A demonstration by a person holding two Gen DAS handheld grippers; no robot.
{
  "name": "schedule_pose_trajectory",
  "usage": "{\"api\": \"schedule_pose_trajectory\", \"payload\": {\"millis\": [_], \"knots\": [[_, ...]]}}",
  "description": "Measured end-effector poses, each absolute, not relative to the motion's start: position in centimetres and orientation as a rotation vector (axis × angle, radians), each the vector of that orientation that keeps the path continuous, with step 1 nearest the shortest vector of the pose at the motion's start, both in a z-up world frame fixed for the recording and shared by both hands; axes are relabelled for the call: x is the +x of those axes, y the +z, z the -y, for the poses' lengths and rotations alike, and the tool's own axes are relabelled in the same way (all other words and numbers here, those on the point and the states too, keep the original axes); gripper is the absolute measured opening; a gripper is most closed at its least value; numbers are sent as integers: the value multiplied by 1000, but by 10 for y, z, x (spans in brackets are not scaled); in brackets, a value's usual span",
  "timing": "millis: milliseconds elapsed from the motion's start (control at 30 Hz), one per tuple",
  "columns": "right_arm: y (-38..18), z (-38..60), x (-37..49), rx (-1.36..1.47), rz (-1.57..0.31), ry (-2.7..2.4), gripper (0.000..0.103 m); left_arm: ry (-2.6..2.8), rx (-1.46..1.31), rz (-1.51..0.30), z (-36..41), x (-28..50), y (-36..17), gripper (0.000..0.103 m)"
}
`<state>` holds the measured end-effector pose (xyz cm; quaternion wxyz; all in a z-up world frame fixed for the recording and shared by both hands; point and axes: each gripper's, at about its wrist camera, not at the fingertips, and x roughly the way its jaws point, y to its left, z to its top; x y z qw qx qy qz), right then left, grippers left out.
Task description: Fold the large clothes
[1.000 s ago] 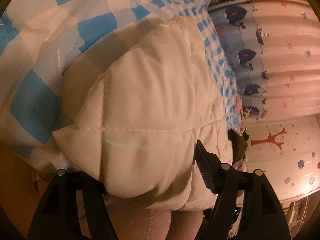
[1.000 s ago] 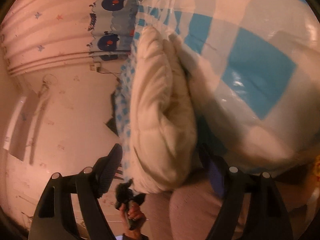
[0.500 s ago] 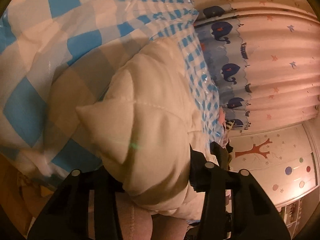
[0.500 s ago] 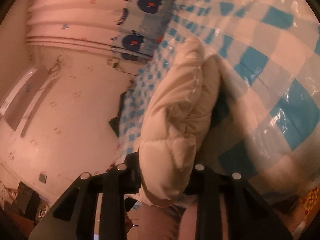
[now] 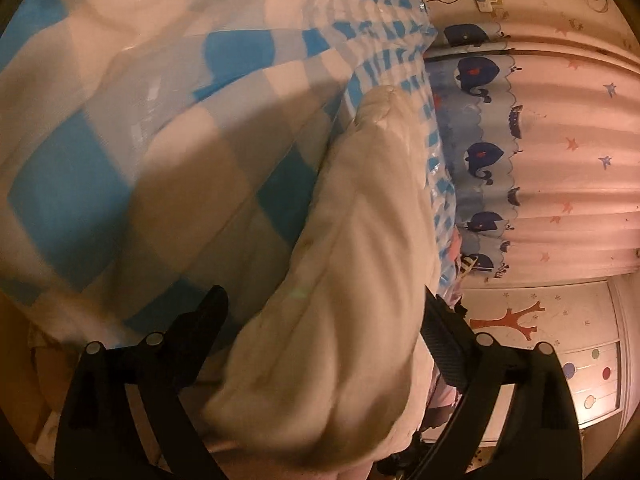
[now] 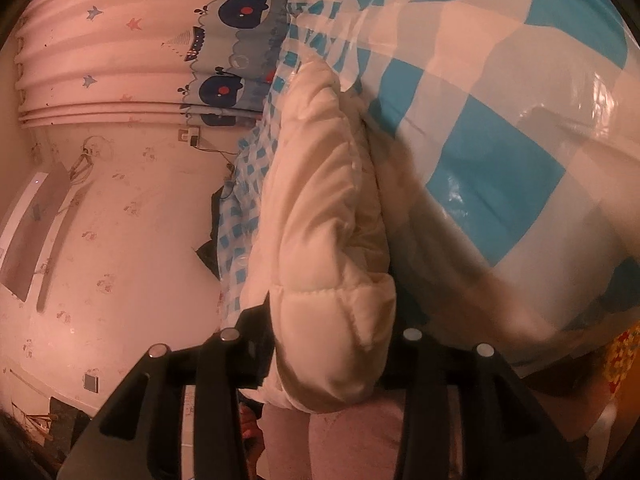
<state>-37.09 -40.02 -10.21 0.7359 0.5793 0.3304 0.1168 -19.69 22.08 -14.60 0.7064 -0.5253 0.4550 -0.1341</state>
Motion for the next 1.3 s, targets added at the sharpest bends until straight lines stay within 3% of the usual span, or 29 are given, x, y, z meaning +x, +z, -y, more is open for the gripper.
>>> {"api": "schedule_pose_trajectory", "payload": {"millis": [33, 100, 133, 167, 233, 433, 600, 700, 800, 967, 1000, 1100, 1300], "knots": [[-101, 399, -369, 1269, -729, 251, 39, -329, -1176, -1004, -216, -193, -145, 86], [-100, 399, -370, 1249, -735, 236, 38, -352, -1144, -1008, -208, -189, -142, 58], [-100, 398, -371, 1236, -737, 229, 38, -359, -1136, -997, -206, -190, -141, 51], [-100, 398, -375, 1226, -737, 224, 36, -376, -1155, -994, -206, -190, -141, 37], [-98, 397, -378, 1216, -732, 216, 34, -394, -1149, -976, -206, -194, -134, 31], [-86, 395, -383, 1158, -744, 208, 34, -438, -1093, -929, -202, -203, -111, 30], [-92, 409, -398, 1176, -749, 143, 53, -421, -1158, -1022, -214, -197, -145, 55], [-60, 419, -411, 1004, -705, -50, 55, -382, -1145, -1036, -215, -198, -147, 71], [-6, 414, -407, 776, -613, -184, 56, -355, -1159, -1031, -218, -197, -149, 78], [53, 309, -310, 372, -654, 39, 65, -364, -1150, -1007, -211, -194, -148, 77], [51, 278, -283, 278, -700, 78, 65, -367, -1149, -1002, -210, -193, -147, 70], [21, 213, -211, 110, -800, 121, 65, -387, -1140, -992, -210, -192, -141, 56], [-86, 176, -124, -9, -994, 71, 68, -431, -1083, -955, -207, -189, -129, 38]]}}
